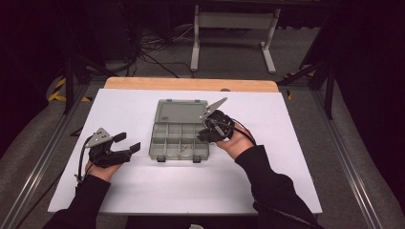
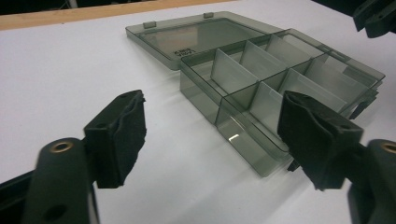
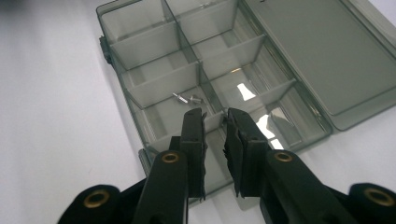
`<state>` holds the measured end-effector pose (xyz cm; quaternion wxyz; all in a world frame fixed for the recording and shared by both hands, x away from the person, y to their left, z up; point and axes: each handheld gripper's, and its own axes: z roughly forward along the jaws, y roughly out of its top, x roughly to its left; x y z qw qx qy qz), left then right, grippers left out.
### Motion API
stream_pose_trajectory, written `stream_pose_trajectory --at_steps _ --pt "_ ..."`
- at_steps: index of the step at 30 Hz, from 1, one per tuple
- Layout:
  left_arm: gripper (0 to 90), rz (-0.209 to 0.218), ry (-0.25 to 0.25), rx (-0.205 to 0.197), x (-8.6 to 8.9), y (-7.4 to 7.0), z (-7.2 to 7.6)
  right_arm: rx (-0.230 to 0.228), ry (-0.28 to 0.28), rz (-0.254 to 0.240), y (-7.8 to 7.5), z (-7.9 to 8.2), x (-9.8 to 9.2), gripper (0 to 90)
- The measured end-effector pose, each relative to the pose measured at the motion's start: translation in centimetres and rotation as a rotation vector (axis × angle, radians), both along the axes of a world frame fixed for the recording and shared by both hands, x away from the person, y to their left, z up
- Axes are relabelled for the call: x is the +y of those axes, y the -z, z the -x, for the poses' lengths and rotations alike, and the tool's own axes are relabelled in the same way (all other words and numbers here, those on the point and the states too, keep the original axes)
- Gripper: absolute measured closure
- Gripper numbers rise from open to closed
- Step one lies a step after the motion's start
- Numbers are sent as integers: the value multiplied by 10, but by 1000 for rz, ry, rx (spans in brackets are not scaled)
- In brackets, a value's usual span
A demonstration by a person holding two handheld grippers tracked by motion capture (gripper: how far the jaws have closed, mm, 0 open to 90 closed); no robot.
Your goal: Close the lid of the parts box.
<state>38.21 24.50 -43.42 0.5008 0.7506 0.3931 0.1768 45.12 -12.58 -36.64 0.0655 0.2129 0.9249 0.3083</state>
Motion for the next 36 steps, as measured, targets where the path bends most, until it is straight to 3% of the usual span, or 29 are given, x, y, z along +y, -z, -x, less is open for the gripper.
stream_pose_trajectory --at_steps 3,4,5,11,13,21,32,36 --pt "408 3 16 13 -1 -3 -2 -10 24 -16 -1 1 -10 825" --pt "408 3 27 23 -1 -4 -2 -10 24 -16 -1 1 -10 825" --pt "489 5 37 39 -1 -7 -2 -19 38 -21 -2 1 -16 862" --pt "742 -6 44 69 -4 -13 -7 -36 79 -58 -3 1 -29 898" --pt "888 -49 37 78 -7 -18 -10 -38 93 -66 -4 0 -33 898" --pt "897 -118 53 102 -8 -31 -25 -52 126 -65 -4 -7 -41 899" --pt "897 -110 46 169 -6 -35 -54 -64 139 -74 -1 -22 -37 899" --pt "897 -128 30 191 -8 -34 -64 -62 152 -81 -1 -30 -38 899"
